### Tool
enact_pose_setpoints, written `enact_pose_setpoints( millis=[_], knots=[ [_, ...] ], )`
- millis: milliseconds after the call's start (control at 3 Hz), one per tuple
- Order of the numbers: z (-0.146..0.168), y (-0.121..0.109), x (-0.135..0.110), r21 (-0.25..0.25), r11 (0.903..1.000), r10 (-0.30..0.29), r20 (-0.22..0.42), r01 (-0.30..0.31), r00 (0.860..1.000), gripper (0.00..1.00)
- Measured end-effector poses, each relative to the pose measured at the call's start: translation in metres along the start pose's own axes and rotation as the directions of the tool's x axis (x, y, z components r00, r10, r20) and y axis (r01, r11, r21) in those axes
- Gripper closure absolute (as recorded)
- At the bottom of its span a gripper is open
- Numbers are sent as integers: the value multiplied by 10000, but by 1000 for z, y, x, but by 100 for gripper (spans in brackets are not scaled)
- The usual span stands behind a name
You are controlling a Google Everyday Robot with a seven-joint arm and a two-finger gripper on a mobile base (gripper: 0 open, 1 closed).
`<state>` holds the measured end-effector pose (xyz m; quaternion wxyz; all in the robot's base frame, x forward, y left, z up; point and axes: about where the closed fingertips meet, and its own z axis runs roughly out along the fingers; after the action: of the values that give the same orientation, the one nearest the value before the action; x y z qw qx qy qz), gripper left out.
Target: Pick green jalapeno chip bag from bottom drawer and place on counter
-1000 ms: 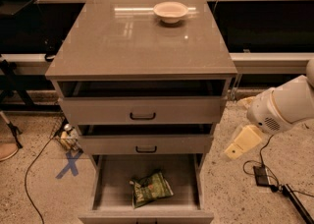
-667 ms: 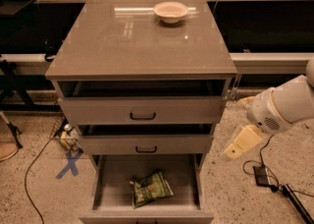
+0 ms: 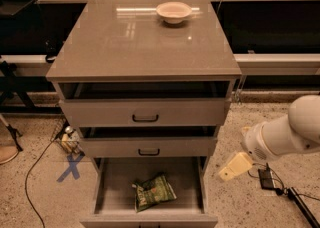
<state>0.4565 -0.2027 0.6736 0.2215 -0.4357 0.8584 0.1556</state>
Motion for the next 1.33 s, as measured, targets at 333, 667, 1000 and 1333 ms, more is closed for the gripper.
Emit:
enact_pose_setpoints(
  millis=[333,667,1000,1333],
  knots=[
    [59,-3,33,-145,9971,756,720,-747,9945,0],
    [119,-7,47,-389,9906,1364,2041,-1312,9694,0],
    [180,-5,41,-913,9856,1645,3189,-1425,9334,0],
    [219,13,57,-1633,9714,2169,3141,-1725,9243,0]
  ],
)
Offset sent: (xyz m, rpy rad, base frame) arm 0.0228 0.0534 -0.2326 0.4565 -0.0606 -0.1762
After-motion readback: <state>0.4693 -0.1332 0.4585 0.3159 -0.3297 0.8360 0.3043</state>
